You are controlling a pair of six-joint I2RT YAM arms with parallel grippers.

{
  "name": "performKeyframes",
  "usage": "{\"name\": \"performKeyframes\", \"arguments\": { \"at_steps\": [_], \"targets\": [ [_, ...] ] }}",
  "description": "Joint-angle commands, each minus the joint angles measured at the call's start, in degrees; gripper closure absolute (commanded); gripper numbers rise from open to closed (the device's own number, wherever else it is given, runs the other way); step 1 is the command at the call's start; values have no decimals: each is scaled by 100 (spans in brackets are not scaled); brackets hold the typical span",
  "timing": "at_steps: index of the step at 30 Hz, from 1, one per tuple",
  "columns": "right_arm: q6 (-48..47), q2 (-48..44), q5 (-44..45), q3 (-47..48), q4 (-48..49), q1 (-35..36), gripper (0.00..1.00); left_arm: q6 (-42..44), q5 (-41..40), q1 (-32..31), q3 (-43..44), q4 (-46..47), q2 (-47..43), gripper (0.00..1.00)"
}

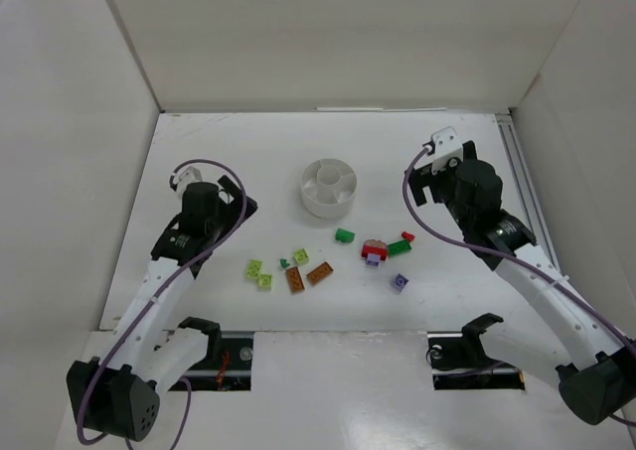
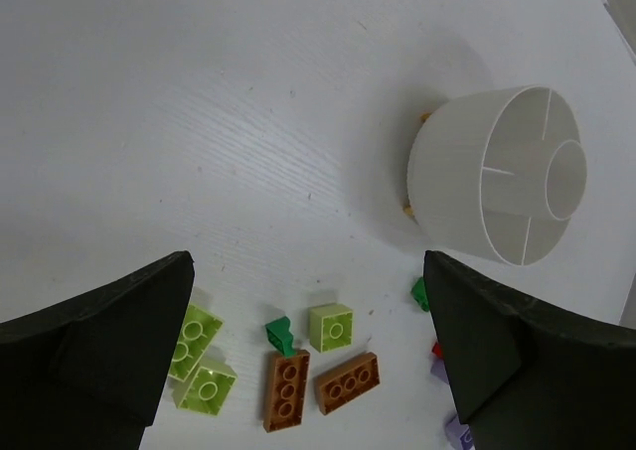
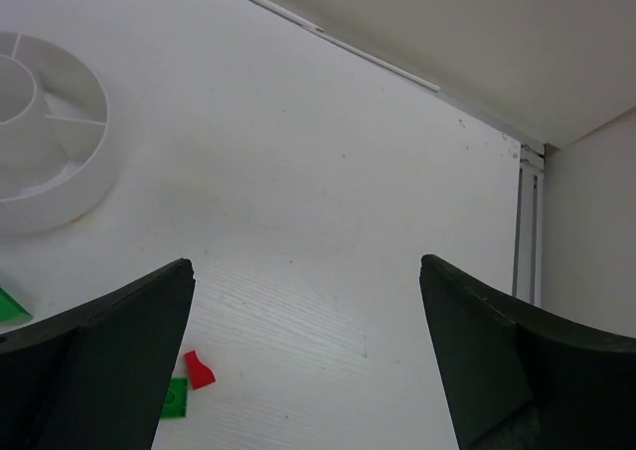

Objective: Sort the legos into containers by color

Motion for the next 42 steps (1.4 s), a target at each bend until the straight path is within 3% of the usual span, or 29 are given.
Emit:
{"name": "performKeyframes", "arguments": {
  "at_steps": [1, 5, 7, 11, 12, 14, 18, 21, 26, 34, 42],
  "targets": [
    [172, -127, 27, -96, 388, 74, 0, -402, -284, -26, -18, -636, -298, 0],
    [32, -13, 289, -149, 248, 258, 0, -665, -285, -26, -70, -883, -298, 0],
    [426, -118, 614, -149, -42, 328, 0, -667, -93, -26, -149, -884, -167, 0],
    [479, -601, 616, -772, 343, 382, 0, -605, -117, -78, -291, -832, 70, 0],
    [480, -689, 564, -886, 431, 382, 8, -605, -118, -79, -430, -770, 71, 0],
    [374, -813, 468, -1045, 582, 382, 12, -605, -40, -131, -545, -621, 211, 0],
    [173, -874, 282, -993, 634, 382, 3, -491, 136, -131, -633, -462, 474, 3],
    [172, -813, 229, -993, 634, 382, 1, -490, 198, -210, -712, -515, 545, 5],
    [172, -681, 168, -993, 634, 382, 1, -623, 31, -517, -976, -497, 783, 14],
    [172, -558, 115, -993, 634, 382, 1, -552, -372, -966, -739, -549, 1581, 15],
    [172, -611, 115, -1107, 634, 382, 1, -658, -478, -1089, -792, -401, 2022, 22]
  ]
}}
